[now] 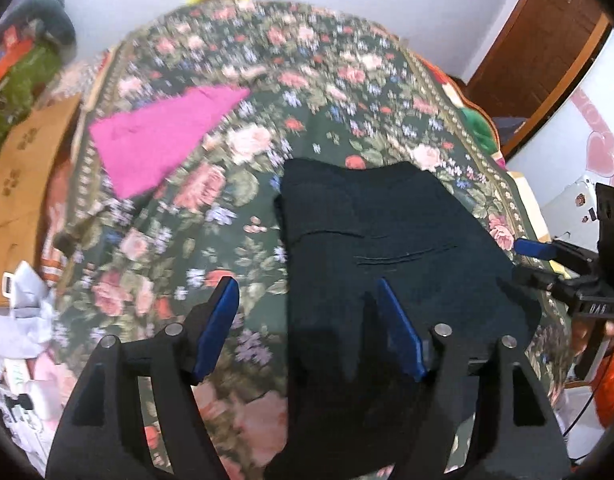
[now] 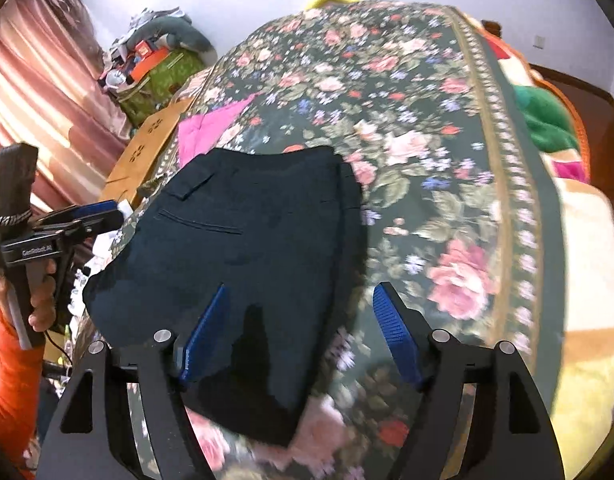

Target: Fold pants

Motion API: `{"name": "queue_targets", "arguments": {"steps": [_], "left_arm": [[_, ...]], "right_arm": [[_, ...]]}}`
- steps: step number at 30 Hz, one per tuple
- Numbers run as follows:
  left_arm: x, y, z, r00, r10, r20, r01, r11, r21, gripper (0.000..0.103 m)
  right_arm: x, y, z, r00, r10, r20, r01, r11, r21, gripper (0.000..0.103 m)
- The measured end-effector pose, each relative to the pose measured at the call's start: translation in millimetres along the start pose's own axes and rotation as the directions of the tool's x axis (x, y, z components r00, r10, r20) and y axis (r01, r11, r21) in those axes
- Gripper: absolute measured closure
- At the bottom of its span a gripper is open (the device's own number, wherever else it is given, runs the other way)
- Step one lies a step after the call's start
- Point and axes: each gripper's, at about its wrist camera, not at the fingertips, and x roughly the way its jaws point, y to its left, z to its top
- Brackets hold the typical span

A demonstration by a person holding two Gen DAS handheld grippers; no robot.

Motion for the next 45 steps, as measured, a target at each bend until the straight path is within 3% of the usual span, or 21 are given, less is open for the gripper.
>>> {"name": "queue_targets", "arguments": {"steps": [3,7,12,14,19,21,23,26,32,37,45], "left_arm": [[25.2,1.6,4.4,0.997,-0.024,-0.077,0.022,1.0,-0.021,0.03],[50.2,8.4,8.5,0.981,-0.117,-0.154,0.105,0.991,-0.081,0.026],[70.0,2.3,14.9,0.958,-0.186,-0.217,0.17,0.981,-0.087,0.024],[74.7,-3.9,18.0,0.948,-0.216,-0.232,0.2,0.976,-0.09,0.024],[81.0,-11.1,24.6,0.953,-0.203,-0.224,0.189,0.978,-0.085,0.033],[79.7,-7.1,25.1,0.952,-0.219,-0.215,0.202,0.974,-0.1,0.038],[76.7,-3.6,24.7,0.955,-0.218,-0.199,0.2,0.974,-0.106,0.05],[69.8,1.1,24.4,0.961,-0.213,-0.174,0.194,0.974,-0.119,0.062],[45.2,-10.3,28.0,0.983,-0.15,-0.105,0.146,0.988,-0.042,0.076],[10.5,-9.6,38.7,0.994,-0.11,0.003,0.11,0.994,0.0,0.08],[-50.4,28.6,78.8,0.983,-0.045,0.18,0.051,0.998,-0.033,0.08]], "right_arm": [[23.8,-5.8,1.8,0.998,0.011,-0.058,-0.01,1.0,0.017,0.032],[42.3,-21.1,2.8,0.988,0.122,-0.096,-0.114,0.99,0.086,0.031],[51.3,-20.2,10.1,0.977,0.169,-0.132,-0.162,0.985,0.059,0.031],[55.6,-18.3,13.0,0.972,0.185,-0.146,-0.177,0.982,0.062,0.036],[60.2,-21.9,18.2,0.97,0.195,-0.148,-0.182,0.979,0.097,0.051],[59.5,-23.6,18.6,0.966,0.211,-0.152,-0.195,0.974,0.111,0.057],[57.3,-22.8,20.1,0.963,0.22,-0.154,-0.202,0.972,0.121,0.071],[51.6,-15.4,25.0,0.97,0.195,-0.146,-0.184,0.979,0.086,0.08],[41.1,5.5,38.5,0.984,0.148,-0.097,-0.148,0.989,0.002,0.083],[28.0,29.8,63.9,0.99,0.137,-0.037,-0.139,0.988,-0.071,0.083],[18.0,81.0,131.0,0.986,0.146,0.078,-0.127,0.97,-0.208,0.084]]}}
